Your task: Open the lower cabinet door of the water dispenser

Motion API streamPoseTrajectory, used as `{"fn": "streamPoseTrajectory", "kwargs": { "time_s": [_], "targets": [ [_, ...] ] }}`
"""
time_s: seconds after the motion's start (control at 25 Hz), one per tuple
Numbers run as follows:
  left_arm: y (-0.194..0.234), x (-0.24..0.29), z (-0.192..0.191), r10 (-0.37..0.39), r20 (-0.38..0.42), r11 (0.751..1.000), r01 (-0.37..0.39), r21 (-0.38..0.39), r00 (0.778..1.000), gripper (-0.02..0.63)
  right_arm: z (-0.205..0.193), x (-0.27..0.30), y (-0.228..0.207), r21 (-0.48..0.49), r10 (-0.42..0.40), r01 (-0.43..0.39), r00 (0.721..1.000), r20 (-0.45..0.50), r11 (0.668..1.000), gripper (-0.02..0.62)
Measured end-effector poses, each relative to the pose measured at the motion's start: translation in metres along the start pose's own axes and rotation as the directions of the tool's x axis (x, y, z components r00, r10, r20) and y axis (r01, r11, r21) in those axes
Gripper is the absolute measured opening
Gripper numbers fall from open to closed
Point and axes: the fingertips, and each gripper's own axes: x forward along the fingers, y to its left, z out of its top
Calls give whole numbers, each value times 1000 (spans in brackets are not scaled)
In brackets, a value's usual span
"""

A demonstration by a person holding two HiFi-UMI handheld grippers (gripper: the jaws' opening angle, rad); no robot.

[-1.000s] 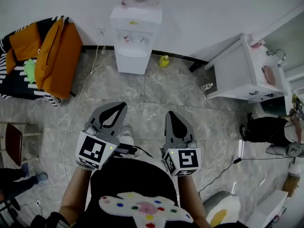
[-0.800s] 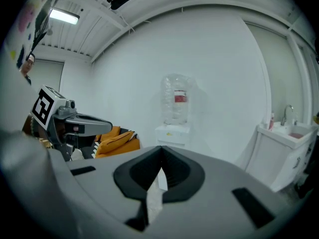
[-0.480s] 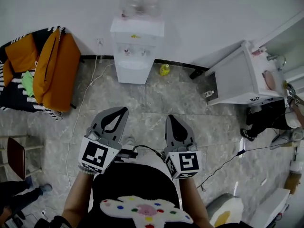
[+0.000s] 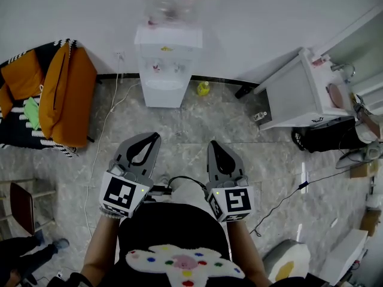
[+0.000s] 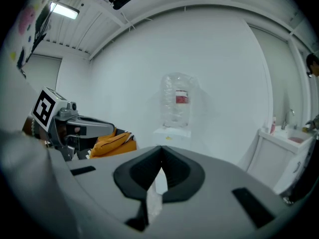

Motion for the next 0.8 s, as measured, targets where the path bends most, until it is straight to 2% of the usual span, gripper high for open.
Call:
{"fn": "streamPoseTrajectory", "kwargs": {
  "time_s": [0.16, 0.2, 0.24, 0.28, 0.32, 0.52, 0.8],
  "targets": [
    [6, 0, 3, 11, 9, 1000, -11, -5, 1000, 22, 4, 7, 2, -11, 6, -6, 1000, 14, 1000, 3],
    [8, 1, 0, 14, -1, 1000, -14, -10, 1000, 39, 4, 8, 2, -8, 11, -11, 1000, 14, 1000, 3],
    [9, 1, -4, 15, -13, 1000, -15, -16, 1000, 86, 4, 10, 4, -2, 23, -23, 1000, 12, 1000, 16],
    [9, 2, -8, 13, -24, 1000, -14, -22, 1000, 150, 4, 12, 6, 5, 38, -38, 999, 10, 999, 97],
    [9, 2, -10, 11, -30, 1000, -12, -26, 999, 177, 4, 13, 7, 10, 51, -51, 999, 9, 999, 123],
    [10, 1, -11, 18, -32, 999, -19, -30, 999, 181, -1, 15, 12, 6, 62, -62, 997, -50, 998, 123],
    [13, 3, -16, 33, -60, 998, -37, -60, 998, 181, -6, 17, 5, 5, 69, -69, 996, -58, 998, 132]
  ]
}}
